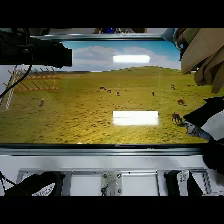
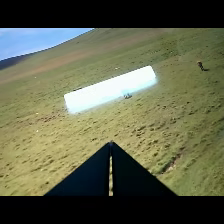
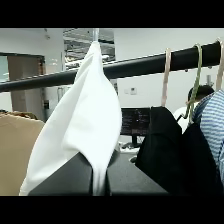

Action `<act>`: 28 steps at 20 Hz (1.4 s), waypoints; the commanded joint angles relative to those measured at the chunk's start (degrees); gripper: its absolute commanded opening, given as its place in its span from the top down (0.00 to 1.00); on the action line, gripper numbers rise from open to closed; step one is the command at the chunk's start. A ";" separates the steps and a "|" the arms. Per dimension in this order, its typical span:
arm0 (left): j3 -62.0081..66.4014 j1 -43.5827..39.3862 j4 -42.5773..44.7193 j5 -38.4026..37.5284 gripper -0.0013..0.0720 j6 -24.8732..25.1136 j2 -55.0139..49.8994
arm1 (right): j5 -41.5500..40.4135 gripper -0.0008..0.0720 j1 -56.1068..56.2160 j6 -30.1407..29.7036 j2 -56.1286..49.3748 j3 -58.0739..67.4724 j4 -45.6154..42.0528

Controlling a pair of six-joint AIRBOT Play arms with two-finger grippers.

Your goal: Fold the clothes and pants, and hang the long-sleeved shirts on hangers.

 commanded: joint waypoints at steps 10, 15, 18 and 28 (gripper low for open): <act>0.04 -0.04 0.00 -0.02 0.96 -0.02 -0.04 | 0.20 0.97 -0.07 0.00 -5.03 0.02 -5.03; 0.04 -0.04 -0.02 -0.70 0.96 -0.02 -0.04 | 0.26 0.97 -3.15 0.02 -6.73 0.02 -4.98; 0.04 -0.04 0.00 -1.92 0.96 -0.02 -0.04 | 1.20 0.97 -6.27 0.02 -6.86 -0.02 -4.98; 0.04 -0.04 0.02 -1.95 0.96 -0.02 -0.04 | 12.57 0.96 -10.88 0.00 -6.40 -0.07 -4.98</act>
